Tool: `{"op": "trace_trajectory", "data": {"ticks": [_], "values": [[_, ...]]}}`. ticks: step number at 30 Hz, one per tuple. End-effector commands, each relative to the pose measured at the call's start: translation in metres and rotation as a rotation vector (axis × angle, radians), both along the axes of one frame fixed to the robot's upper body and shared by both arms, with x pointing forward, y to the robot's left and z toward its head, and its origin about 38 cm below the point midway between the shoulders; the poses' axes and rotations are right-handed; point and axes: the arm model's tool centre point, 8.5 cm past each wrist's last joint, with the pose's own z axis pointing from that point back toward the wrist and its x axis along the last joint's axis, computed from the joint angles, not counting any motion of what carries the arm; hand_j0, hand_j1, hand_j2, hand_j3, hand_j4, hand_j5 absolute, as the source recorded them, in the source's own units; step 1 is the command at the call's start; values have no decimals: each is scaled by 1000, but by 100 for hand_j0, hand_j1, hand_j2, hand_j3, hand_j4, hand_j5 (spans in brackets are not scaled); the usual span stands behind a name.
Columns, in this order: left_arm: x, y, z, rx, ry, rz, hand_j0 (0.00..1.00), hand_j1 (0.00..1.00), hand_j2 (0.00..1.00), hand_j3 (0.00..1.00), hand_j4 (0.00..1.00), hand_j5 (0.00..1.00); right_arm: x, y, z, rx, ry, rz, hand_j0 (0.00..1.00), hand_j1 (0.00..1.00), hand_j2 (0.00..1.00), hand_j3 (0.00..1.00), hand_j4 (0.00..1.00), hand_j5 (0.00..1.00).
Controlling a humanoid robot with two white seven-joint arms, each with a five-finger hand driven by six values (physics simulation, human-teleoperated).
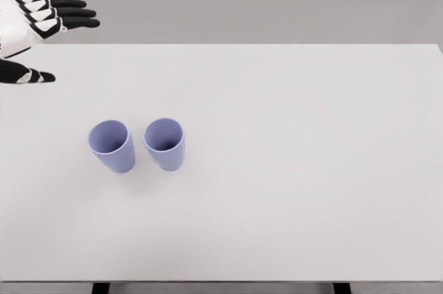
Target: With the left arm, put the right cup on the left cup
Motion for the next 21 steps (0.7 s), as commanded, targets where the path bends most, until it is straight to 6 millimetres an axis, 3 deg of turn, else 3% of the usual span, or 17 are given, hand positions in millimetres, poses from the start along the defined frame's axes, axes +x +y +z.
{"op": "trace_trajectory", "data": {"ticks": [1,5,12,18,21], "values": [[0,-2,-17,22,70,-10,100,100,100,100,100,100,0,0,0,1,0,0,100,100,100,100,100,100],[11,-47,-26,120,153,-143,100,100,100,100,100,100,0,0,0,0,0,0,100,100,100,100,100,100],[14,-69,-25,236,264,-212,100,100,100,100,100,100,0,0,0,1,0,0,100,100,100,100,100,100],[13,-69,-10,201,329,-208,100,100,100,100,100,100,0,0,0,0,0,0,100,100,100,100,100,100],[16,-88,-15,223,339,-260,100,100,100,100,100,100,0,0,0,0,0,0,100,100,100,100,100,100]]}}
